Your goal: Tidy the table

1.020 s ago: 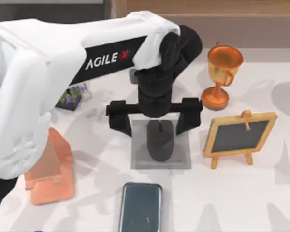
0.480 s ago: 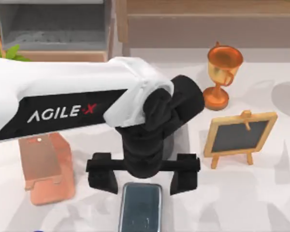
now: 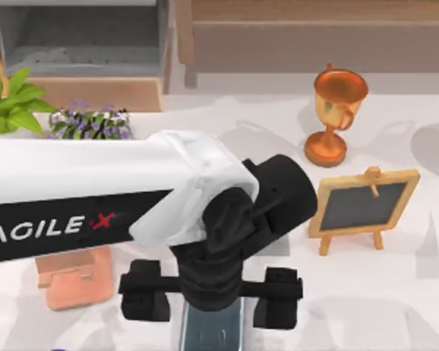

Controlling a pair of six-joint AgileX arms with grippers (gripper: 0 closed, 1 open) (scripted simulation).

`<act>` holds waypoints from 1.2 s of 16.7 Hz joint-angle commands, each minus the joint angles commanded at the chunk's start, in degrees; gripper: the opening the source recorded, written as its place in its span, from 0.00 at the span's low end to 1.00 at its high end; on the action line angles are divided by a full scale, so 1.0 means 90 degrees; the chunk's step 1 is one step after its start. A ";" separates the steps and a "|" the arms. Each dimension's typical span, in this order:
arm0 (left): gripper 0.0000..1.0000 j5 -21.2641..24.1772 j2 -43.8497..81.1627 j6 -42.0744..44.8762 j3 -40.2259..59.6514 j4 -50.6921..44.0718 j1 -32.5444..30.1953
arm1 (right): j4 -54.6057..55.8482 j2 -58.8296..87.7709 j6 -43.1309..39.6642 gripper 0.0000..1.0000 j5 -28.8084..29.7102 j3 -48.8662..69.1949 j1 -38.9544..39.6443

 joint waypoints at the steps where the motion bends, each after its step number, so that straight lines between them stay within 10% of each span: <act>1: 1.00 0.0010 0.0025 0.0010 0.0013 -0.0015 0.0028 | 0.0000 0.0000 0.0000 1.00 0.0000 0.0000 0.0000; 16: 1.00 0.0004 0.0820 0.0059 -0.0928 0.1750 0.0047 | 0.0000 0.0000 0.0000 1.00 0.0000 0.0000 0.0000; 20: 0.70 0.0004 0.0820 0.0059 -0.0928 0.1750 0.0047 | 0.0000 0.0000 0.0000 1.00 0.0000 0.0000 0.0000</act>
